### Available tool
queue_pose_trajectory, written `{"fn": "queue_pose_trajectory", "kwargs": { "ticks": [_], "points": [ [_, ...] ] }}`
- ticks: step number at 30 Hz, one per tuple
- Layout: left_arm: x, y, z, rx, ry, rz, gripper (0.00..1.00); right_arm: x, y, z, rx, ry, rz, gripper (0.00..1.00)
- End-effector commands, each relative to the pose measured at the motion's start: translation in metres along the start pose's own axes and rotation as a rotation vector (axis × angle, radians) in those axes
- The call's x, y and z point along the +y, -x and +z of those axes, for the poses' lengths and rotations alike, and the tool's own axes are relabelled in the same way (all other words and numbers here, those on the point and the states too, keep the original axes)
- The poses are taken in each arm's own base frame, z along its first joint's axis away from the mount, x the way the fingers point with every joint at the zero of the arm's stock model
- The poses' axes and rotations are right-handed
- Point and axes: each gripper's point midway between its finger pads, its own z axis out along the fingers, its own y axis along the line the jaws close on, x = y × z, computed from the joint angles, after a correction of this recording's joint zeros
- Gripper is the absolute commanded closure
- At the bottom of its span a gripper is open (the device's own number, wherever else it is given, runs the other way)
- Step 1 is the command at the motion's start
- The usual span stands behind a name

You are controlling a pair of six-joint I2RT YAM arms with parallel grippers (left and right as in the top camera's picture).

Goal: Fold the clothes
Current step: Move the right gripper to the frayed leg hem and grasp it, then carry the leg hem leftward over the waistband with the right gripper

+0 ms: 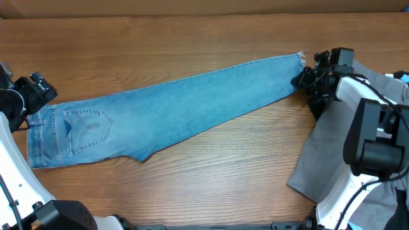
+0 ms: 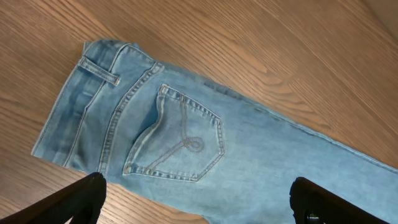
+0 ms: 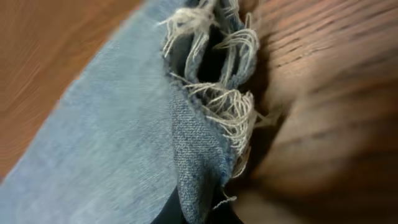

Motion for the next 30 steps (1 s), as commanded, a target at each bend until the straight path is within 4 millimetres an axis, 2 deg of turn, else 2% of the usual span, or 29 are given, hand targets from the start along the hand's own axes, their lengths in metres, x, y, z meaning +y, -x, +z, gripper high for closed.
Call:
{"fn": "queue_pose_trajectory", "kwargs": {
  "ticks": [1, 3, 9, 11, 12, 15, 19, 23, 26, 29, 30],
  "points": [
    [-0.007, 0.004, -0.013, -0.036, -0.018, 0.039, 0.04, 0.045, 0.056, -0.073, -0.202, 0.056, -0.093, 0.96],
    [-0.007, 0.003, -0.013, -0.034, -0.018, 0.045, 0.04, 0.056, 0.063, -0.096, -0.248, 0.058, -0.11, 0.96],
    [-0.007, 0.003, -0.013, -0.034, -0.018, 0.044, 0.04, 0.064, 0.077, -0.151, -0.374, -0.046, -0.129, 0.96],
    [-0.007, 0.004, -0.013, -0.035, -0.018, 0.044, 0.03, 0.077, 0.078, -0.17, -0.409, -0.027, -0.148, 0.96],
    [-0.007, 0.003, -0.013, -0.034, -0.019, 0.044, 0.03, 0.091, 0.076, -0.182, -0.426, -0.004, -0.169, 0.96],
    [-0.007, 0.003, -0.013, -0.034, -0.019, 0.044, 0.03, 0.123, 0.062, -0.198, -0.428, 0.052, -0.224, 0.96],
    [-0.006, 0.004, -0.013, -0.035, -0.018, 0.031, 0.04, 0.174, 0.029, -0.203, -0.391, 0.121, -0.314, 0.96],
    [-0.007, 0.008, -0.018, -0.052, -0.019, 0.018, 0.03, 0.231, -0.016, -0.188, -0.303, 0.214, -0.42, 0.96],
    [-0.007, 0.014, -0.029, -0.079, -0.021, 0.001, 0.03, 0.276, -0.059, -0.169, -0.223, 0.294, -0.518, 0.96],
    [-0.008, 0.021, -0.047, -0.113, -0.019, -0.006, 0.02, 0.329, -0.113, -0.151, -0.142, 0.401, -0.61, 0.96],
    [-0.007, 0.024, -0.052, -0.124, -0.018, -0.009, 0.02, 0.34, -0.124, -0.147, -0.127, 0.425, -0.622, 0.96]
  ]
}}
